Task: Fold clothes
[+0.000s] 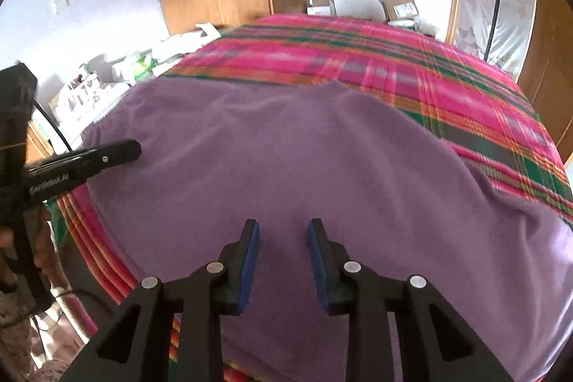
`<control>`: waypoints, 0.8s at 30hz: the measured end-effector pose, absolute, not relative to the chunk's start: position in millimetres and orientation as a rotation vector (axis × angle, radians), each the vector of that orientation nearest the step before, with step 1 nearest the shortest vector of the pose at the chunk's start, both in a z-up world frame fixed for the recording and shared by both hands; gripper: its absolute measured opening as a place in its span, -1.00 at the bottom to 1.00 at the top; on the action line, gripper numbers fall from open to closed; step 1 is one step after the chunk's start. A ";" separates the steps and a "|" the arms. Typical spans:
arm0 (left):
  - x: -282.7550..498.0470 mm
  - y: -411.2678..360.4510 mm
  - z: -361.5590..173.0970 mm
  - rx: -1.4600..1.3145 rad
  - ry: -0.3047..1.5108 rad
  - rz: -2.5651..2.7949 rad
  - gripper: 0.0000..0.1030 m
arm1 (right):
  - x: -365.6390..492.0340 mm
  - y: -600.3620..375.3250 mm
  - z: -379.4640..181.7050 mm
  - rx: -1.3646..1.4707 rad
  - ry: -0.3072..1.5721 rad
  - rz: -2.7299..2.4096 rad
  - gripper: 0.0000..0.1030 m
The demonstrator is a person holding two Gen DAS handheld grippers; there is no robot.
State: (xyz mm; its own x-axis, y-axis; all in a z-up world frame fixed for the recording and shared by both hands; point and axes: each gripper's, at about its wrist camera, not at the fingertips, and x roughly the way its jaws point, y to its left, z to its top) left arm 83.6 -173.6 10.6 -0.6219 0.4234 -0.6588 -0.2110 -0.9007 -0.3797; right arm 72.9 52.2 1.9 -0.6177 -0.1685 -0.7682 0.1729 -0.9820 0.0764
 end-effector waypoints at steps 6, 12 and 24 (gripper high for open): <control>74.9 -209.4 1.1 -1.167 -0.700 2.431 -0.78 | 78.3 35.5 -6.0 1.279 0.044 -2.648 -0.42; 78.9 -222.8 0.0 -1.163 -0.726 2.434 -0.78 | 82.1 21.2 -2.0 1.253 0.078 -2.641 -0.39; 80.9 -259.6 9.5 -1.189 -0.720 2.543 -0.78 | 62.9 -41.1 -1.4 1.185 0.154 -2.456 -0.39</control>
